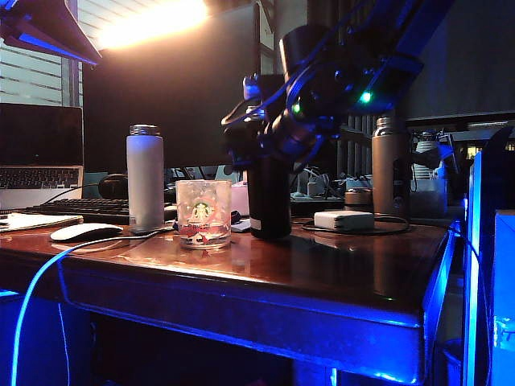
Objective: Pick up the black thermos, pour a little water from inside into the glass cup, then place the black thermos back on the table.
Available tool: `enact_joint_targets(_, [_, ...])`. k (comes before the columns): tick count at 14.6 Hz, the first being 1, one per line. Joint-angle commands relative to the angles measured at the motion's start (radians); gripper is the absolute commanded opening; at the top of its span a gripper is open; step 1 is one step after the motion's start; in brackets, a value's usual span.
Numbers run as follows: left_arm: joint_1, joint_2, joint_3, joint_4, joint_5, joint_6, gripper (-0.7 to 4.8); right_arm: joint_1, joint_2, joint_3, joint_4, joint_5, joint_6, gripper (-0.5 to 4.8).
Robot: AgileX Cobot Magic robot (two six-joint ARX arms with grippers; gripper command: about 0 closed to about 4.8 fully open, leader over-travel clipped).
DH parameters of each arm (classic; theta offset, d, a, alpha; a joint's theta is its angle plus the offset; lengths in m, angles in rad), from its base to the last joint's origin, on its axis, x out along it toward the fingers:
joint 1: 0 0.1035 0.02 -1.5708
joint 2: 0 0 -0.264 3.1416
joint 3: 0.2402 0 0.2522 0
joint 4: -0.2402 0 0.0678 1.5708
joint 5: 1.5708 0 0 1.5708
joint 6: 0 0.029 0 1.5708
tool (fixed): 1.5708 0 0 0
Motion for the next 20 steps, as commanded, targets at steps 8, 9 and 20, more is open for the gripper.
enact_joint_targets(8, [0.0,-0.002,0.005,0.017,0.007,-0.003,0.31,0.001,-0.068,0.007,0.016,-0.002,-0.064,2.33])
enact_joint_targets(9, [0.0,-0.002,0.005,0.018,0.007,-0.003,0.31,0.001,-0.082,0.007,0.012,-0.007,-0.063,2.33])
enact_joint_targets(20, [0.0,-0.002,0.005,0.017,0.007,-0.003,0.31,0.002,-0.193,0.007,-0.255,-0.138,0.04,2.34])
